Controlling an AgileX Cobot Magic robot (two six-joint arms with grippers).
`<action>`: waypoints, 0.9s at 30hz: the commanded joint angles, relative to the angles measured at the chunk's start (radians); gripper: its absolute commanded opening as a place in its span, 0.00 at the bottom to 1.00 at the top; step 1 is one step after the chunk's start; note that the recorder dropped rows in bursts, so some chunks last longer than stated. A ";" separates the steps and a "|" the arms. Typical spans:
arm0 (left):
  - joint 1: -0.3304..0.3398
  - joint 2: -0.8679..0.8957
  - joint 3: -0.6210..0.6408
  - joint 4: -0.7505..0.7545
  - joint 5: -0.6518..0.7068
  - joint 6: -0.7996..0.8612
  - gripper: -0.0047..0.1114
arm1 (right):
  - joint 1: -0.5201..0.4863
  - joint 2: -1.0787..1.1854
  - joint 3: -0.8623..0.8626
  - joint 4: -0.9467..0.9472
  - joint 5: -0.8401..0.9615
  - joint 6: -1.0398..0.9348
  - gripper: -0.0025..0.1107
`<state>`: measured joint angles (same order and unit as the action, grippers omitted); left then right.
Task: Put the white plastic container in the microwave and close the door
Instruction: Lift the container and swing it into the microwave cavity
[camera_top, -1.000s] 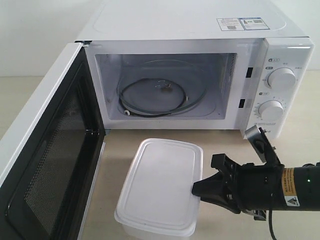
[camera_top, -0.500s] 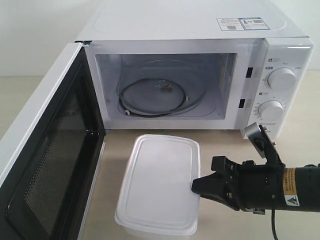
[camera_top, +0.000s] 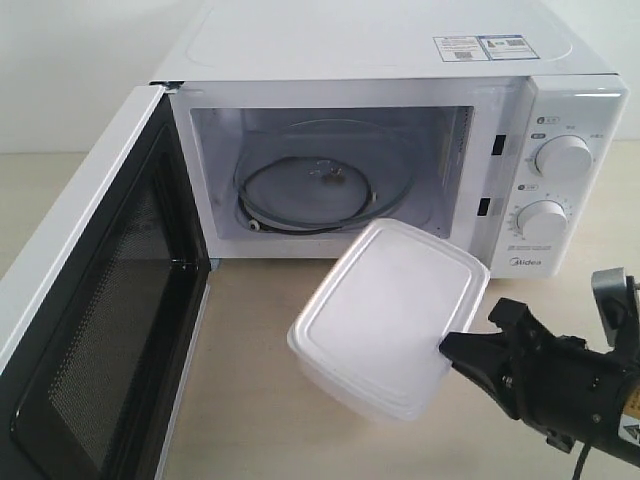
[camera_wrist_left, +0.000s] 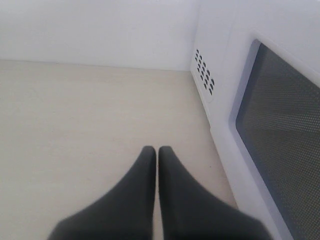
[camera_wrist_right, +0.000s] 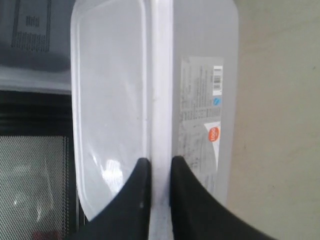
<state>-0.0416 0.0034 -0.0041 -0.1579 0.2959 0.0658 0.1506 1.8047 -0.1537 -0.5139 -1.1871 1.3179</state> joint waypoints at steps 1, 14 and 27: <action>0.002 -0.003 0.004 -0.011 -0.001 -0.007 0.08 | 0.024 -0.003 0.001 0.091 -0.034 0.050 0.02; 0.002 -0.003 0.004 -0.011 -0.001 -0.007 0.08 | 0.593 -0.003 -0.233 0.900 0.016 -0.082 0.02; 0.002 -0.003 0.004 -0.011 -0.001 -0.007 0.08 | 0.626 0.003 -0.655 1.246 0.417 -0.634 0.02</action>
<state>-0.0416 0.0034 -0.0041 -0.1579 0.2959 0.0658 0.7946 1.8092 -0.7478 0.6724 -0.7975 0.8208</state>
